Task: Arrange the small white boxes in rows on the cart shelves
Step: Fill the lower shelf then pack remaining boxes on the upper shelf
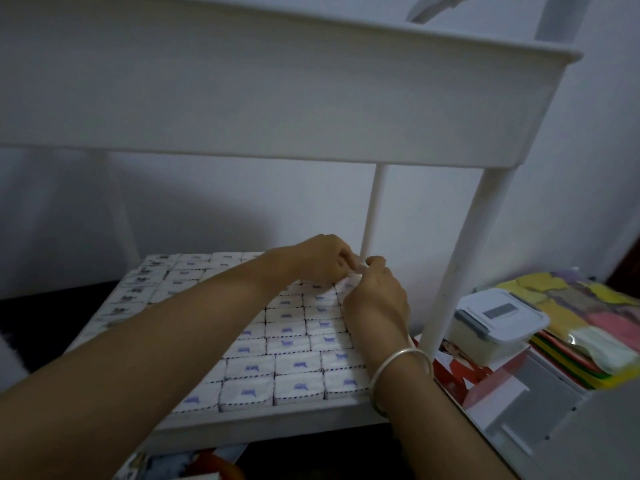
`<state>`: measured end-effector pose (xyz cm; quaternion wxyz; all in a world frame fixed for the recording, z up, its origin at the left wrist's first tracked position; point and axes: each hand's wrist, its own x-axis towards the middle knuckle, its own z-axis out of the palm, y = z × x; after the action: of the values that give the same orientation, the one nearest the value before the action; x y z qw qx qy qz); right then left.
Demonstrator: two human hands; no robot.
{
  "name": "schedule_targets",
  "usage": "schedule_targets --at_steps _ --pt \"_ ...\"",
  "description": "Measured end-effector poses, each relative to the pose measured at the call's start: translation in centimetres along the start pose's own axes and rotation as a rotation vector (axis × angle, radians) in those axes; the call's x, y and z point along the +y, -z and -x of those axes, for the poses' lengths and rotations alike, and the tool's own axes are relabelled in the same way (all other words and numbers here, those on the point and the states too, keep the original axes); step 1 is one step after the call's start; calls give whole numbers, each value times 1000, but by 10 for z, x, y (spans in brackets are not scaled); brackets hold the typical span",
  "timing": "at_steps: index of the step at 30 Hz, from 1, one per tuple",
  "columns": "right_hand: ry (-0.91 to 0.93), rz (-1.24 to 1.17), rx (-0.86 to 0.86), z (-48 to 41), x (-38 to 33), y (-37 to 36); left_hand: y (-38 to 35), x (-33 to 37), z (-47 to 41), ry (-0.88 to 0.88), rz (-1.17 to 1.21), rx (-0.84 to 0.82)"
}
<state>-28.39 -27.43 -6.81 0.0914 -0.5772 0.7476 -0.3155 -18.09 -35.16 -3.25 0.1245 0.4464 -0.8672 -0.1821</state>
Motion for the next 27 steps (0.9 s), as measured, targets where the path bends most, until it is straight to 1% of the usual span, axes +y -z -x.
schedule_targets --at_steps 4,9,10,12,14,15,18,23,25,27 --pt "42 101 23 2 1 -2 0 -3 18 63 -38 39" --pt "108 168 102 8 -4 3 13 -1 72 83 54 211" --pt "164 203 127 11 -6 5 18 0 88 89 64 243" --pt "347 243 170 20 -12 10 25 3 126 120 89 300" --pt "534 197 175 36 -26 13 31 2 170 134 101 330" --pt "598 153 157 47 -36 15 33 2 193 136 101 321" --pt "698 -3 28 94 -72 15 36 -4 261 157 86 261" --pt "928 -74 -167 175 -128 2 49 -28 362 287 -24 252" --pt "989 -121 -236 198 -147 -8 60 -40 397 357 -48 291" --pt "1006 -166 -301 215 -165 -25 70 -53 426 438 -69 373"
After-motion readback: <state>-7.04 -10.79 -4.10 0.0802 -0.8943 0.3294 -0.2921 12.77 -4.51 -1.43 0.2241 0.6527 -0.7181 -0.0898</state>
